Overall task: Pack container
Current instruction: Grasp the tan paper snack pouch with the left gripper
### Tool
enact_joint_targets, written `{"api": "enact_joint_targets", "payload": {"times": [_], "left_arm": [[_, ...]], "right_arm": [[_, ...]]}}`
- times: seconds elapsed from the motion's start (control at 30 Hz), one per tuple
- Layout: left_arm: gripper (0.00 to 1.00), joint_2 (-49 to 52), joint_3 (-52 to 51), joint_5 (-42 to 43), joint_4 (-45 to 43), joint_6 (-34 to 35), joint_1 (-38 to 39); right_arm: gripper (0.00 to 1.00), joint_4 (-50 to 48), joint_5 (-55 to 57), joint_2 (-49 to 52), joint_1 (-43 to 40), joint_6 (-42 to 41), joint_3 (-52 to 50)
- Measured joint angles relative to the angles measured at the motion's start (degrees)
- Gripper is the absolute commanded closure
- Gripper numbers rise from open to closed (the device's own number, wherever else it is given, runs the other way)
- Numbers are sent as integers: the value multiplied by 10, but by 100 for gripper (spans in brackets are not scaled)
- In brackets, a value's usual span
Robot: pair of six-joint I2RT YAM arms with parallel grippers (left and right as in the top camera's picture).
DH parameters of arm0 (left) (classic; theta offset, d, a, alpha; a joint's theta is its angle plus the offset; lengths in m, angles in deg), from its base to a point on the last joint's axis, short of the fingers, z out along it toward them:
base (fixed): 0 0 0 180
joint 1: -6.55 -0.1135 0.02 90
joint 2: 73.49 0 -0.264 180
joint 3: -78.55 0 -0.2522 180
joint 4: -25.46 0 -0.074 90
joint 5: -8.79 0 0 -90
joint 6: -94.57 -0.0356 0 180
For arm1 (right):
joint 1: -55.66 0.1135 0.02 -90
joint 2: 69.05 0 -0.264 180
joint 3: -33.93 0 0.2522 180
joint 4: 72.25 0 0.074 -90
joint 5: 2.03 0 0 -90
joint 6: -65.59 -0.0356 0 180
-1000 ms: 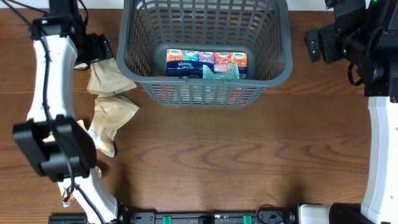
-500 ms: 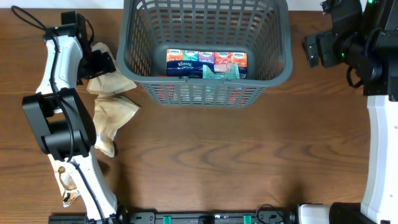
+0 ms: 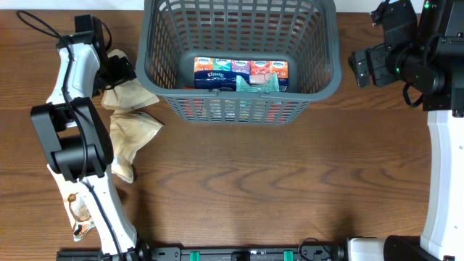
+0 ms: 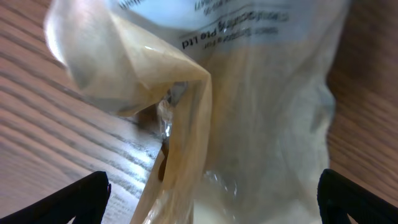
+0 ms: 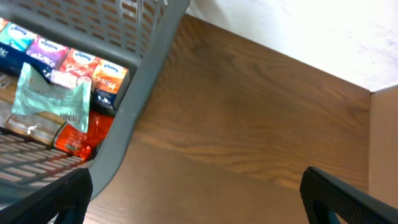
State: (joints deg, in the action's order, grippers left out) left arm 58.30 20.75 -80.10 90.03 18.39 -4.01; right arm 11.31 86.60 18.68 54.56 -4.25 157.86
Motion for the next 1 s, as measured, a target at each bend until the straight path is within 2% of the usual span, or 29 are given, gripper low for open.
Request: {"api": "enact_joint_targets", "payload": {"times": [0.17,0.2,0.23,0.27,0.3,0.33,0.37,0.4,0.83,1.0], "left_arm": [[6,17,0,0,-9,6,0],[7,19,0,0,-13,8,0],[12,20,0,0,-16,10,0],[21,20,0,0,-18,13,0],[39,20,0,0,-19,14,-1],[67,20,0,1,-19,13,-1],[85,20,0,0,-19,13,-2],[94,20,0,1,-18,14,-3],[94,10,4,10,69,14,-4],[94,-45,-2,17,67,14,-4]], "right_arm": [[3,5,-2,0,0,1,0],[3,5,-2,0,0,2,0],[3,5,-2,0,0,3,0],[3,6,-2,0,0,4,0],[3,7,-2,0,0,5,0],[3,7,-2,0,0,5,0],[3,8,-2,0,0,6,0],[3,9,-2,0,0,5,0],[3,24,-2,0,0,12,0],[3,29,-2,0,0,16,0]]}}
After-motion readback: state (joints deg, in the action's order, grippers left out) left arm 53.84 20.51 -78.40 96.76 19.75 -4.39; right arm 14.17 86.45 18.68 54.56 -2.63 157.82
